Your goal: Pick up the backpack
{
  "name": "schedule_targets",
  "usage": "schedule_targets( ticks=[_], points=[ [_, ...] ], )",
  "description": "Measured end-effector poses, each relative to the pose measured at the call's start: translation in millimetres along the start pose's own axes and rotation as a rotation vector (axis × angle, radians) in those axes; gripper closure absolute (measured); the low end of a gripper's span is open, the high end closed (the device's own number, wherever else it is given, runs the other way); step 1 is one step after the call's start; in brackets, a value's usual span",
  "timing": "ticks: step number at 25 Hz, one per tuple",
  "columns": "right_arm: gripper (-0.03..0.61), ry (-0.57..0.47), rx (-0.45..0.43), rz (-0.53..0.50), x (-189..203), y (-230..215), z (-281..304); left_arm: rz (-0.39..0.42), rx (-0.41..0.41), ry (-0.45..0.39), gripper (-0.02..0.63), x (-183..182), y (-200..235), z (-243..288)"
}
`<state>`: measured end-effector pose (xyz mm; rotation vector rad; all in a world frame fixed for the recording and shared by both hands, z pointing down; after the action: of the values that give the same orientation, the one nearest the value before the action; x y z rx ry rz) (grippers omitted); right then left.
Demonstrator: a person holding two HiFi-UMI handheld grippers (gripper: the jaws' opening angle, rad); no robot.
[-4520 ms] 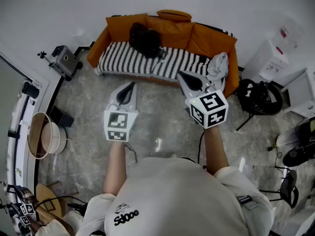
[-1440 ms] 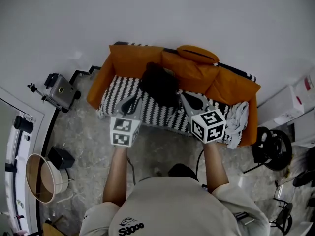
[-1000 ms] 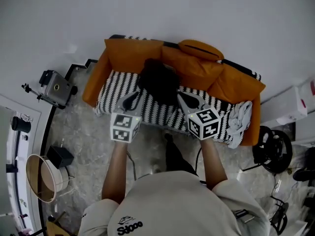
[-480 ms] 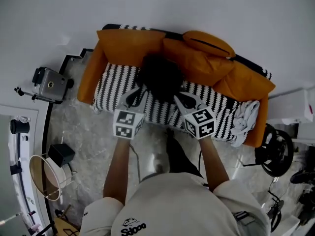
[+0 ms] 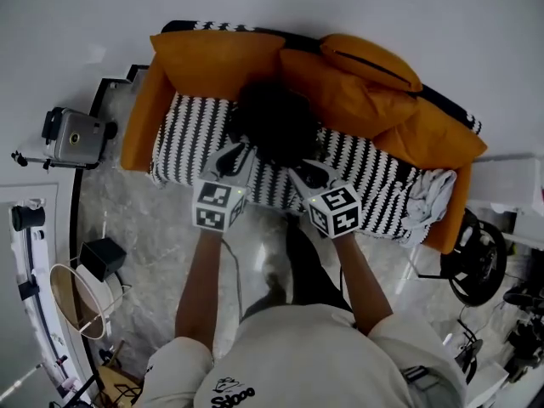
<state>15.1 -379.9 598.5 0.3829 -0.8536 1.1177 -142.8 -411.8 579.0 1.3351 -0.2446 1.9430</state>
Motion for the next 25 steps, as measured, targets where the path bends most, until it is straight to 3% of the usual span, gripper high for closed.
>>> schedule_targets(
  ticks=[17, 25],
  points=[
    [0.359, 0.195, -0.105, 0.115, 80.7, -16.5, 128.0, -0.115, 0.102, 0.034, 0.474, 42.0, 46.9, 96.1],
    [0.344, 0.189, -0.152, 0.130, 83.6, -17.8, 163.7, -0.132, 0.109, 0.044, 0.465, 45.8, 55.0, 120.7]
  ],
)
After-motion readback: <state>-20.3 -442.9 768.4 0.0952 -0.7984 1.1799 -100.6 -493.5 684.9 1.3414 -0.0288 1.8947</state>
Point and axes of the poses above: the fingertips, and each gripper's own axes: z forward along the fingers, y to its left, x out of its underside, the point moved 5 cm from there along -z, backward along the fingers, and after that the axes turned 15 degrees about x, right-handed, at the moved point
